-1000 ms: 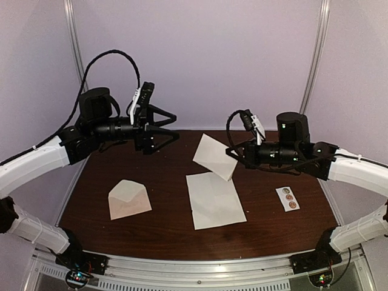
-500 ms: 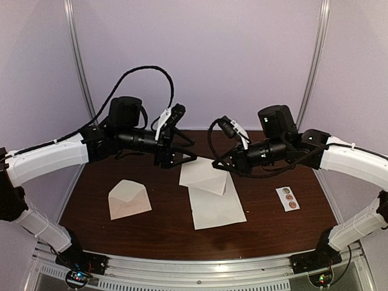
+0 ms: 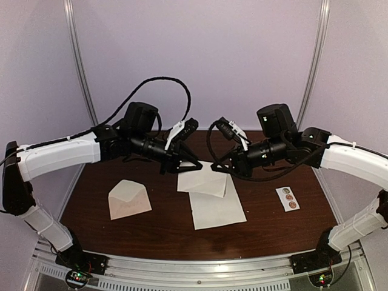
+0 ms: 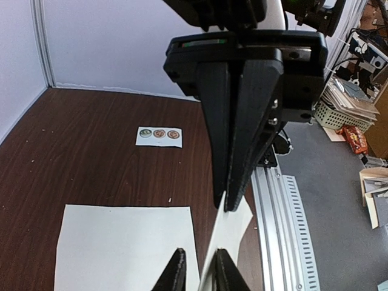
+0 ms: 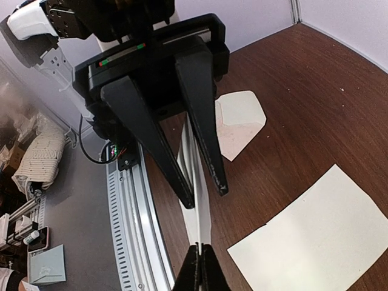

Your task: Place the letter into the envelope and seal it

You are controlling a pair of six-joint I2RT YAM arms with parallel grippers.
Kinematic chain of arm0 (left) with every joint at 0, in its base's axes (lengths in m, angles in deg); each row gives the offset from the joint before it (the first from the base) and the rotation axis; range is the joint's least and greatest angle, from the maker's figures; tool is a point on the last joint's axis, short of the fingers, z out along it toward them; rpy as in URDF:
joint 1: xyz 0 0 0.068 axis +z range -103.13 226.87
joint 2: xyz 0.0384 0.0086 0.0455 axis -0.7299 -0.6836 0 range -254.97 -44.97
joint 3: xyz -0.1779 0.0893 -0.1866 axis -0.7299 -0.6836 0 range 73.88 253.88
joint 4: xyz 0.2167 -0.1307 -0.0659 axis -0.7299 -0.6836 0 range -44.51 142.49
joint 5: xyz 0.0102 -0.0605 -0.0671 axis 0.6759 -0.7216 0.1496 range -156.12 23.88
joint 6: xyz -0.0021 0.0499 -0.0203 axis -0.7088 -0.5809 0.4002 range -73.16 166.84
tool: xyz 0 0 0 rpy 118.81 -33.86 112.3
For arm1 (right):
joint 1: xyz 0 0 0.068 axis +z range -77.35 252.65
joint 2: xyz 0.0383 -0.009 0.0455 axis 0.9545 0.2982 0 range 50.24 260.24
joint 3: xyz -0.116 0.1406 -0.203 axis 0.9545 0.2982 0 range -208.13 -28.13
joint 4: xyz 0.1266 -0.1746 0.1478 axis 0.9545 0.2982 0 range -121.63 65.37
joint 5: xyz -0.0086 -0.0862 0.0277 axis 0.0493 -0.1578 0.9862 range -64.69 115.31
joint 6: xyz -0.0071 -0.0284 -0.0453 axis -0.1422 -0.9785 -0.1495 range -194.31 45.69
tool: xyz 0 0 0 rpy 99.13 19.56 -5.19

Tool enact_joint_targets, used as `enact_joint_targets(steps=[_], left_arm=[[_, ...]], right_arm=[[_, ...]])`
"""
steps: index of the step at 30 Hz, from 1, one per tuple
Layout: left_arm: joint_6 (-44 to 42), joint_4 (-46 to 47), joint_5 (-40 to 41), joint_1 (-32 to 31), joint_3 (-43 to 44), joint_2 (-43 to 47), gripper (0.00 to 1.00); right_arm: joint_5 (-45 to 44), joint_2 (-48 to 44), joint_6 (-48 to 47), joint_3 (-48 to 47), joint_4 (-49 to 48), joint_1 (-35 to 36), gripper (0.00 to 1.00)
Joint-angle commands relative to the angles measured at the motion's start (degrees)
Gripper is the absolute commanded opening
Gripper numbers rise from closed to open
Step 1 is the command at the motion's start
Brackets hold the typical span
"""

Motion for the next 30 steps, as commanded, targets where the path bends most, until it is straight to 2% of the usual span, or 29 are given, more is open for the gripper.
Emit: enact_joint_targets(steps=[1, 6, 11, 13, 16, 19, 24, 30], left_arm=[[-1.08, 0.31, -2.19, -0.44, 1.99, -0.49, 0.13], [-1.69, -0.6, -2.86, -0.7, 2.58, -0.66, 0.0], [-0.83, 0.33, -2.57, -0.73, 2.44, 0.31, 0.0], [1.04, 3.69, -1.82, -0.73, 0.71, 2.24, 0.0], [5.3, 10.3, 1.08, -0.69, -2.65, 5.65, 0.0], [11.46, 17.15, 6.0, -0.56, -4.39, 9.22, 0.0], [23.15, 31.67, 16.15, -0.69, -10.14, 16.79, 0.0], [34.06, 51.87, 24.54, -0.97, -19.33, 21.39, 0.0]], right_arm=[[0.66, -0.16, -0.74, -1.97, -0.52, 0.38, 0.0], [0.08, -0.35, -0.87, -2.04, -1.02, 0.33, 0.0], [-2.83, -2.18, 0.6, -0.78, -4.59, 0.3, 0.01], [-5.13, -3.67, 1.8, 0.57, -7.23, 0.3, 0.15], [-7.95, -6.93, 4.92, 3.98, -13.93, 0.14, 0.55], [-11.76, -10.74, 9.5, 8.6, -22.78, 0.03, 0.83], [-16.48, -18.12, 16.64, 18.7, -42.77, 0.03, 0.98], [-19.03, -19.82, 26.16, 28.23, -63.52, 0.44, 1.0]])
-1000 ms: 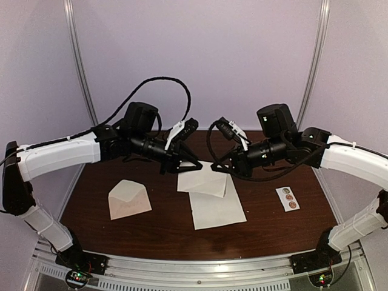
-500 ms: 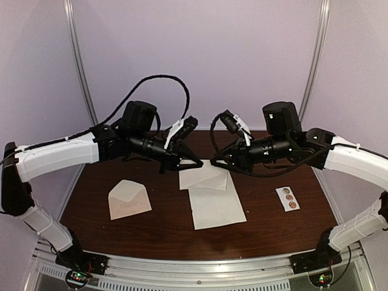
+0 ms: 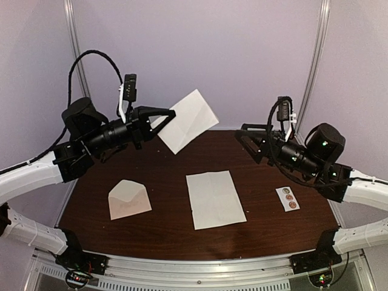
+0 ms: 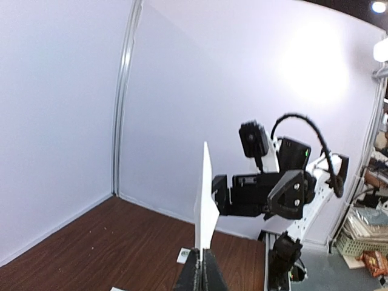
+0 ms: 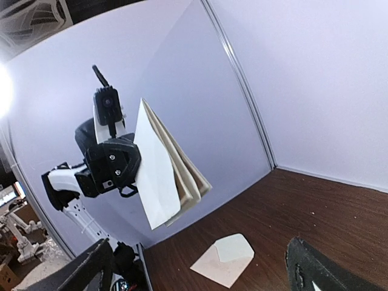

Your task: Place the letter into the envelope and seal it

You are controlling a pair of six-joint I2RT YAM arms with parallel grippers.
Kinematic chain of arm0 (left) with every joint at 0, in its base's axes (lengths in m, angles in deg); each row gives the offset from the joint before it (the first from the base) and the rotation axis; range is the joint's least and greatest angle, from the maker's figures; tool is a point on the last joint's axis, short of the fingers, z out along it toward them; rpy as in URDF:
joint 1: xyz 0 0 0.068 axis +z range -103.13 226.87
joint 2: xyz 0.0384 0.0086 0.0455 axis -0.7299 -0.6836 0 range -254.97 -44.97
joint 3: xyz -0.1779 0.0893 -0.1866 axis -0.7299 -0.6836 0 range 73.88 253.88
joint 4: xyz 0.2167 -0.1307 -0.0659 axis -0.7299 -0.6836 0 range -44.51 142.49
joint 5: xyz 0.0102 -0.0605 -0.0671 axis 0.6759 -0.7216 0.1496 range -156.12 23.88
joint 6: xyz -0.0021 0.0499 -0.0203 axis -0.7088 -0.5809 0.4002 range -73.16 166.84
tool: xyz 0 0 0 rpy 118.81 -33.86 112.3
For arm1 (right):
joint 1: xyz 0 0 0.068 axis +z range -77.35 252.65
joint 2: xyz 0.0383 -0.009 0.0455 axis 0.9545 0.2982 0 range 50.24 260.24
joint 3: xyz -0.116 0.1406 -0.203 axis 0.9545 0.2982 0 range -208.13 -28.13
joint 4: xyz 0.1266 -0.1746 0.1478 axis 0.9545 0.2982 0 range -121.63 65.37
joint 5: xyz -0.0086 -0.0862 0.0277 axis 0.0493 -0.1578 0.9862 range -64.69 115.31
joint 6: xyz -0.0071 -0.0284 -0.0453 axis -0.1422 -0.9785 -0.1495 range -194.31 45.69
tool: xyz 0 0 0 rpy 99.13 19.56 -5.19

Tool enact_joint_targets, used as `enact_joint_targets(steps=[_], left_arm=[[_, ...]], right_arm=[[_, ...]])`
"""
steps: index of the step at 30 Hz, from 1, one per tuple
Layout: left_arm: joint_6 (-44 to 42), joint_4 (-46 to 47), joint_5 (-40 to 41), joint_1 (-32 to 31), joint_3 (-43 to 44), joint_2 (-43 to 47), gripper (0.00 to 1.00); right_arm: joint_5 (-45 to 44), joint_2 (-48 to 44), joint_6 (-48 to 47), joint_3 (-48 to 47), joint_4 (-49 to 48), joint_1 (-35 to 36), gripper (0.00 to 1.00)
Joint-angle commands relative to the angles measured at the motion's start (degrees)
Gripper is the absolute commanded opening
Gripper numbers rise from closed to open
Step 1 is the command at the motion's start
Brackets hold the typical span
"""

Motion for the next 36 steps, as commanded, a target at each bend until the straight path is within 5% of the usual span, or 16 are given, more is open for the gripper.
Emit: enact_joint_targets(steps=[1, 11, 20, 29, 36], left_arm=[[12.08, 22.57, 8.54, -0.6, -6.45, 1.26, 0.0], [16.22, 30.75, 12.5, -3.31, -8.91, -1.3, 0.0], [17.44, 33.83, 14.95, -3.65, -11.52, -0.1, 0.0], [18.74, 35.93, 15.68, -3.63, -13.01, 0.49, 0.0], [19.79, 35.62, 15.82, -3.64, -13.3, -0.03, 0.0]], right_arm=[[-3.25, 1.72, 8.78, 4.28, -20.63, 0.8, 1.0], [-2.36, 17.83, 10.1, -5.24, -27.73, 7.23, 0.92], [-0.04, 25.8, 11.76, -12.37, -30.16, 8.19, 0.58], [1.85, 29.93, 13.34, -16.33, -32.43, 8.36, 0.4], [1.2, 30.05, 13.94, -15.49, -34.86, 8.31, 0.13]])
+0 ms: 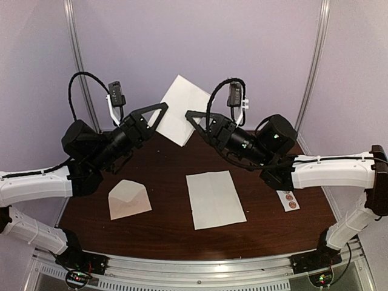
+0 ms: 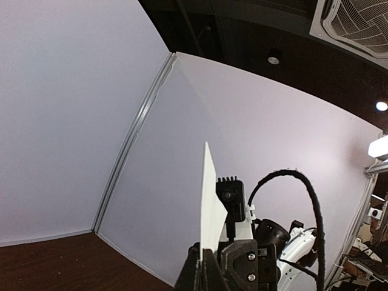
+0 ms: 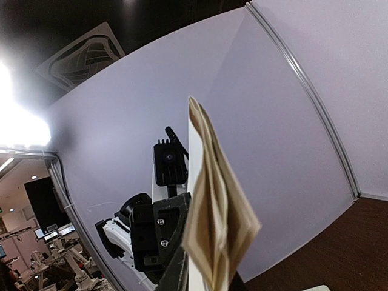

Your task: Place the letter into the envelope and seal it

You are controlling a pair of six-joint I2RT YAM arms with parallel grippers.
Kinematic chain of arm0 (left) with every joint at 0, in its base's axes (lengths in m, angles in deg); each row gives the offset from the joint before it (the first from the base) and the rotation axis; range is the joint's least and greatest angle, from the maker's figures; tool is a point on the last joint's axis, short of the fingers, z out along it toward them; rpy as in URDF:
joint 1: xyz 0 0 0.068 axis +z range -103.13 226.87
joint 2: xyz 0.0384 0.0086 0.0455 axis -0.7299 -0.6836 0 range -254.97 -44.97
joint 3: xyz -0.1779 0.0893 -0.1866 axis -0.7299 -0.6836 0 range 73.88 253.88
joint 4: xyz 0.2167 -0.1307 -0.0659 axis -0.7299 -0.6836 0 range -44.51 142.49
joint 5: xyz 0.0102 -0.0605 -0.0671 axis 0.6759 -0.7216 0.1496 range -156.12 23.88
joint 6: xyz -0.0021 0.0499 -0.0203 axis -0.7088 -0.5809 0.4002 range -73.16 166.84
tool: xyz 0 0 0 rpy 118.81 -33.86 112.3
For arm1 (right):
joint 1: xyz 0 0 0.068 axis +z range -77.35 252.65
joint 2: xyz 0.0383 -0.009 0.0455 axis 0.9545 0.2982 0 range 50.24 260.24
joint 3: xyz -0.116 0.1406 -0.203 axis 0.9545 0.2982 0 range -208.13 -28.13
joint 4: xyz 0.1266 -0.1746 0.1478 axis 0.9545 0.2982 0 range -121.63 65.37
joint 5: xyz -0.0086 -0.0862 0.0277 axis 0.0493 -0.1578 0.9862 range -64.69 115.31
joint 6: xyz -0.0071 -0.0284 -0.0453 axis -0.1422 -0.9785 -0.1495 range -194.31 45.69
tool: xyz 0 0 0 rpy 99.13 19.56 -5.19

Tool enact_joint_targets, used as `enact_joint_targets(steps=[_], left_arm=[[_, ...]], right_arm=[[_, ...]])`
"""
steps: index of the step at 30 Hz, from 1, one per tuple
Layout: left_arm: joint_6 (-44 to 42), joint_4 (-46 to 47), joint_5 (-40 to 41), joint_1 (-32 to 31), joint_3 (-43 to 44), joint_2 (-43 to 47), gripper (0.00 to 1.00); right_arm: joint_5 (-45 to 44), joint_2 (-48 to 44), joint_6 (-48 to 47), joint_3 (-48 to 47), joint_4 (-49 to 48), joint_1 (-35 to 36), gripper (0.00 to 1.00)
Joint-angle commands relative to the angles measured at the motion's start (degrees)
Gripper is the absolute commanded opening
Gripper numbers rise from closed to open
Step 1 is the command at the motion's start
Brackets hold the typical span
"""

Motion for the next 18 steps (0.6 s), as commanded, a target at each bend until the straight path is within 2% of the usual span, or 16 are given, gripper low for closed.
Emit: enact_joint_targets(steps=[1, 3, 7, 9, 13, 15, 18], left_arm=[[1.13, 2.69, 0.64, -0.26, -0.84, 0.38, 0.0], [1.36, 2.3, 0.62, -0.29, -0.93, 0.22, 0.0], [0.87, -0.78, 0.43, -0.29, -0.62, 0.1, 0.0], [0.91, -5.48, 2.23, -0.29, -0.63, 0.51, 0.13], [2.74, -25.02, 12.46, -0.16, 0.8, 1.32, 0.51], [4.24, -34.16, 16.7, 0.2, 1.18, 0.61, 0.61], [7.92, -39.24, 17.54, 2.4, -2.62, -0.04, 0.71]], right_arm=[[-0.06, -0.23, 0.3, -0.16, -3.7, 0.31, 0.09], [-0.38, -0.58, -0.07, 0.44, -4.21, 0.25, 0.0], [-3.07, -2.73, -1.51, 1.9, -2.31, -0.05, 0.0], [-4.88, -4.93, -2.83, 2.96, 1.07, -0.62, 0.0], [-10.6, -11.18, -7.45, 5.68, 13.28, -1.67, 0.0], [-15.03, -13.47, -9.32, 5.89, 22.55, -2.48, 0.0], [-16.55, -15.37, -8.88, 6.86, 32.61, -5.87, 0.0]])
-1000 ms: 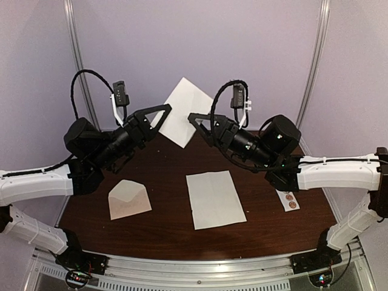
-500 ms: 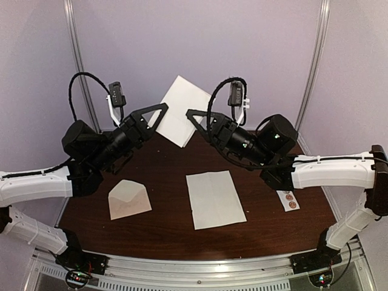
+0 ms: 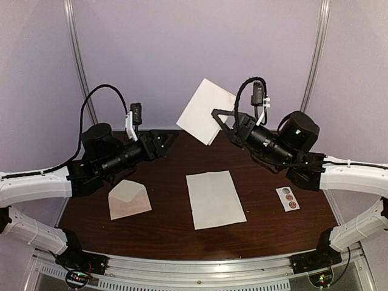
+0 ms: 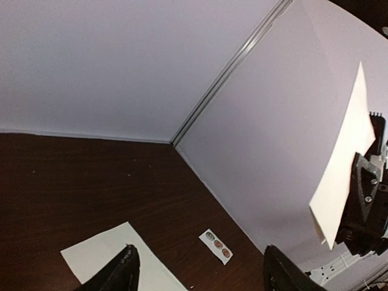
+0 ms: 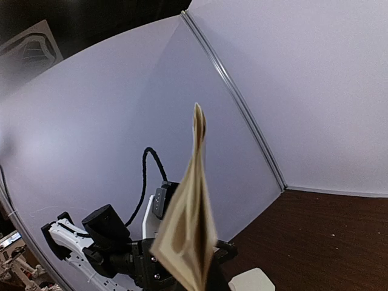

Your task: Place the letter into the envelope and seal it

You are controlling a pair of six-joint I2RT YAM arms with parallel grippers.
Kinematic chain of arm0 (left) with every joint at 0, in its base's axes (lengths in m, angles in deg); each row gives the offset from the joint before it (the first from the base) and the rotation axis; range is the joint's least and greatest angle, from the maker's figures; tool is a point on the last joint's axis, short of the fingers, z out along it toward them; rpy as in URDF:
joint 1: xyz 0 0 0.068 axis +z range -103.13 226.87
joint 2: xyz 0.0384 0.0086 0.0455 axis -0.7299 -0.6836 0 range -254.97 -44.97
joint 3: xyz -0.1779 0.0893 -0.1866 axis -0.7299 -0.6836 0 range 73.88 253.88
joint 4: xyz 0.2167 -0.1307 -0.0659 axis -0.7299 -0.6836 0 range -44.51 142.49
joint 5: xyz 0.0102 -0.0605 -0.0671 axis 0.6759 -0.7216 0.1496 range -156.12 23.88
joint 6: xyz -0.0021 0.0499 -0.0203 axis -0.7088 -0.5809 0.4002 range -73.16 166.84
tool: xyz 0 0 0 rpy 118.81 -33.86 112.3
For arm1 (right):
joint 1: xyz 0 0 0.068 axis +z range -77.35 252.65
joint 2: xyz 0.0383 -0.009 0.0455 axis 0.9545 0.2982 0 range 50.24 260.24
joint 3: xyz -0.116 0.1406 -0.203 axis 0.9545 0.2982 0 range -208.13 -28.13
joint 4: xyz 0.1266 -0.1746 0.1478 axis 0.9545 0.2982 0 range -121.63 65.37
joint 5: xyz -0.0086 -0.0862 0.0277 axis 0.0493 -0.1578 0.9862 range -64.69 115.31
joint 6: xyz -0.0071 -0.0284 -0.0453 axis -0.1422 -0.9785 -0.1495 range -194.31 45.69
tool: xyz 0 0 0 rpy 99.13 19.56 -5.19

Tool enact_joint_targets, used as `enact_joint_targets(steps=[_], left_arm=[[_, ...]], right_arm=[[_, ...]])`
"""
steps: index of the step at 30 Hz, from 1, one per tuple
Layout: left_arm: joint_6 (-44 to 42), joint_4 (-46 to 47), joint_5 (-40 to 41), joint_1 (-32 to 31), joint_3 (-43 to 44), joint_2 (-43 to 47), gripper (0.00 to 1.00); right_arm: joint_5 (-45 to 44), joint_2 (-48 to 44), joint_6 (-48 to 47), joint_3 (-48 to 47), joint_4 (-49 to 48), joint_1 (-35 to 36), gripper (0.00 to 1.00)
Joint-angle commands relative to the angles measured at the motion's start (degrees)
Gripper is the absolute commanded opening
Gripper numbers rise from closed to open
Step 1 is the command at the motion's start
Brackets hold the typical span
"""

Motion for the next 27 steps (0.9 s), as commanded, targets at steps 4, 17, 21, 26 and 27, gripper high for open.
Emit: enact_joint_targets(steps=[4, 17, 21, 26, 27], left_arm=[[10.06, -16.62, 4.67, 7.97, -8.03, -1.04, 0.77], [13.29, -19.47, 8.87, 21.27, -13.9, -7.53, 0.92], [14.45, -16.94, 7.94, 24.08, -16.57, -8.62, 0.92], [13.52, -15.33, 7.27, 25.81, -16.73, -11.77, 0.93], [13.41, -15.06, 7.27, 26.16, -16.83, -12.42, 0.93]], right_arm=[[-2.57, -4.65, -0.13, 5.89, 17.99, -7.77, 0.0], [0.44, -5.93, 1.22, 11.02, 17.5, -11.78, 0.0], [0.86, -5.49, 1.19, 11.02, 17.67, -12.08, 0.0], [1.38, -4.43, 1.47, 10.94, 17.64, -12.17, 0.0], [1.47, -4.22, 1.58, 10.92, 17.68, -12.2, 0.0]])
